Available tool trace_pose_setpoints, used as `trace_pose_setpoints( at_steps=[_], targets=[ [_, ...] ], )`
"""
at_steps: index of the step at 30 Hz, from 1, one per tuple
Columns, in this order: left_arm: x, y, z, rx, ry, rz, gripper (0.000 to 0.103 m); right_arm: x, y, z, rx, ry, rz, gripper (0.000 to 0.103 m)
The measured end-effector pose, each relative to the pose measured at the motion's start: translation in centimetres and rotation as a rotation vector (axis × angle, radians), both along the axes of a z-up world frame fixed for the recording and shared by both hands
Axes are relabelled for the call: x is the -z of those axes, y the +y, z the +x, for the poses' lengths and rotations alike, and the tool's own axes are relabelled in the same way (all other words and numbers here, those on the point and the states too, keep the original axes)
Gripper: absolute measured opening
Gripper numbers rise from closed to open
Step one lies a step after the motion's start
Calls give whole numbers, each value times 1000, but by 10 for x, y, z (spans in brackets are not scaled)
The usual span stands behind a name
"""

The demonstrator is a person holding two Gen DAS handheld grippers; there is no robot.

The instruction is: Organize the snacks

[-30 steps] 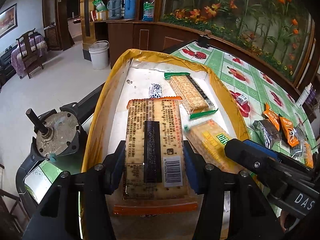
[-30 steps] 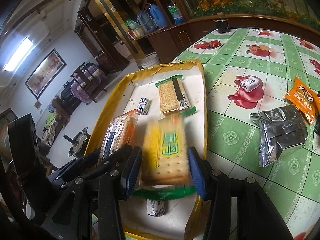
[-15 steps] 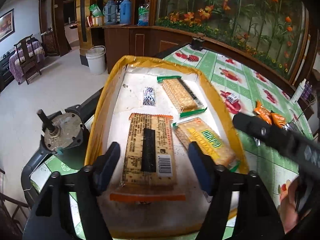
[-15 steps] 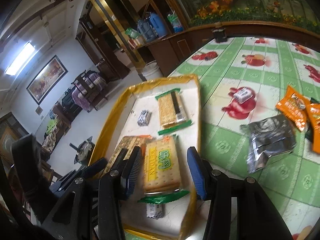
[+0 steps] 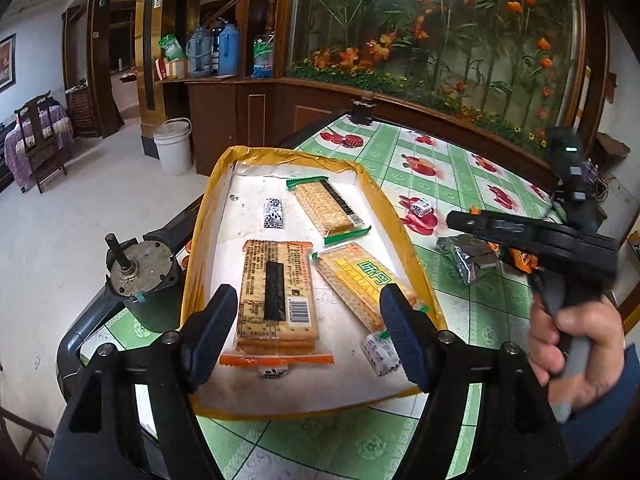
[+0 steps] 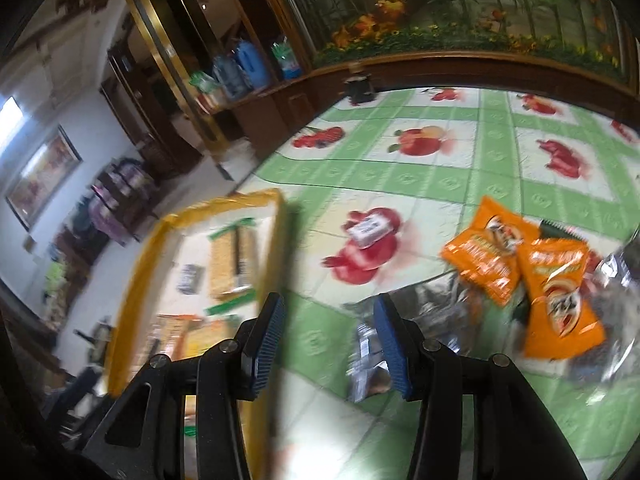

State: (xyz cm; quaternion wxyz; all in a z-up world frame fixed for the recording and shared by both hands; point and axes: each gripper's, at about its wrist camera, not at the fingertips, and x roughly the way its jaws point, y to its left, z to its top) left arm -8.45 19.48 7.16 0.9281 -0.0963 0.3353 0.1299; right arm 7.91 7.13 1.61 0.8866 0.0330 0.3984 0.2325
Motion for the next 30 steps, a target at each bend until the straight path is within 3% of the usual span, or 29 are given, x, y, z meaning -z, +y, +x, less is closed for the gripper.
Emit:
trace_pose_setpoints(
  at_steps=[6,14,22,30],
  targets=[
    [-2,-10,-3,27,-2,14,74,19,19,18,-8,-40,-192,45],
    [2,-18,-3,47,9,20,74,30,33,23,-40,-84,-327,44],
    [2,-17,-7,42,8,6,74,39,24,24,-52,-40,-325,42],
    [4,-5,-11,37,-3,-50,74,39,2,-17,-152,-14,-346,42]
  ],
)
